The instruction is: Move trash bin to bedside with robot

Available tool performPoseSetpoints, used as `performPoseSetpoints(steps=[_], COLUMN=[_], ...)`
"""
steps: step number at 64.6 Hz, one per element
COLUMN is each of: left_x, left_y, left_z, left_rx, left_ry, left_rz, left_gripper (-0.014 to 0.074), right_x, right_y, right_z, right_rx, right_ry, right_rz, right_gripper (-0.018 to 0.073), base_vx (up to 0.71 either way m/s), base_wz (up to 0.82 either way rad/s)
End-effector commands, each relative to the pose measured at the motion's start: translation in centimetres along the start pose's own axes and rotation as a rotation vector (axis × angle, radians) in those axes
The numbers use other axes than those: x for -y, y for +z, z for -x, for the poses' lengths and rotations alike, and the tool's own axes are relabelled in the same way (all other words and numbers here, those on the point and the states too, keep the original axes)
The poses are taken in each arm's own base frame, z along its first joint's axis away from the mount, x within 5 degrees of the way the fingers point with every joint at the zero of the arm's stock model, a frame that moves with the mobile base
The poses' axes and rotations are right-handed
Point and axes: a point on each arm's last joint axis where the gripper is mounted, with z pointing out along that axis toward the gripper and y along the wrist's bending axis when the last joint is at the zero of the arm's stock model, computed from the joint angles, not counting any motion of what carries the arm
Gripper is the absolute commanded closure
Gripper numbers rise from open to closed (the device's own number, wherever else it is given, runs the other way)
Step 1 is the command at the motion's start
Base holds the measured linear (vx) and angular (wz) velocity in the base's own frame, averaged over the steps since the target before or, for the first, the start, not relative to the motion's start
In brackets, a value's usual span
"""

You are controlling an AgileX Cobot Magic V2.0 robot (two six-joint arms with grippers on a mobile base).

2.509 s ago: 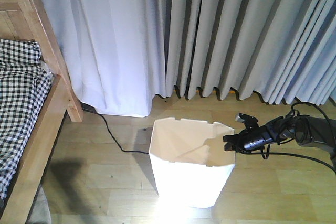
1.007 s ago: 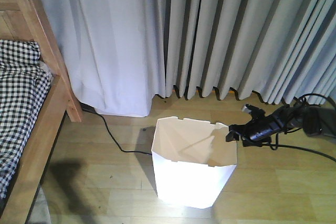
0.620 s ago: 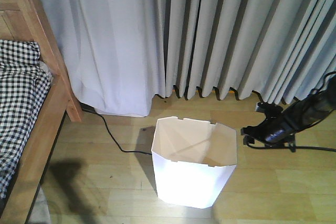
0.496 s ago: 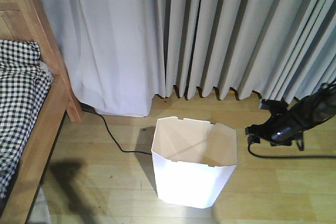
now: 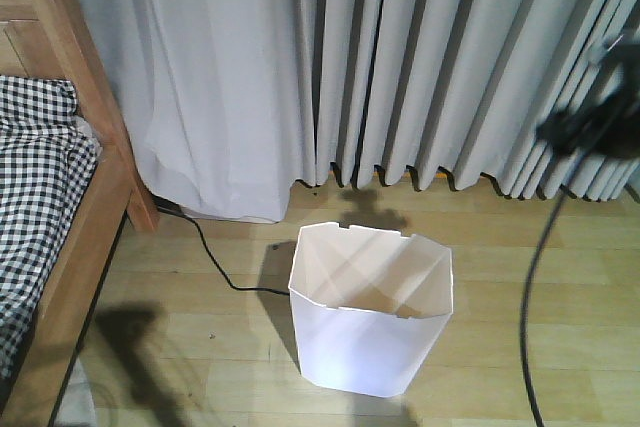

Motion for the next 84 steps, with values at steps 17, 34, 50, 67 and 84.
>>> performPoseSetpoints(steps=[17,34,50,67,84], left_x=[0.1,0.1,0.1,0.1,0.1], left_y=[0.1,0.1,0.1,0.1,0.1], left_z=[0.5,0.5,0.5,0.5,0.5], left_rx=[0.051,0.051,0.051,0.051,0.051], left_ry=[-0.006,-0.006,-0.006,-0.006,-0.006], left_rz=[-0.008,-0.008,-0.008,-0.008,-0.008], left_gripper=[0.0603,0.0603,0.0603,0.0603,0.0603], right_x=[-3.5,-4.3,-6.3,-6.4,-6.2], right_y=[-16.4,-22.1,-22.3,-21.6,-20.1], right_z=[3.3,-1.7,-7.5,-12.4,-14.5], right_rx=[0.426,0.701,0.719,0.78,0.808], right_ry=[-0.077,-0.029,-0.099,-0.06,0.008], right_rz=[0.022,-0.131,-0.046,-0.07,-0.079], right_gripper=[0.0014,0.0014,0.0014,0.0014,0.0014], base_vx=[0.0,0.0,0.0,0.0,0.0], base_wz=[0.0,0.0,0.0,0.0,0.0])
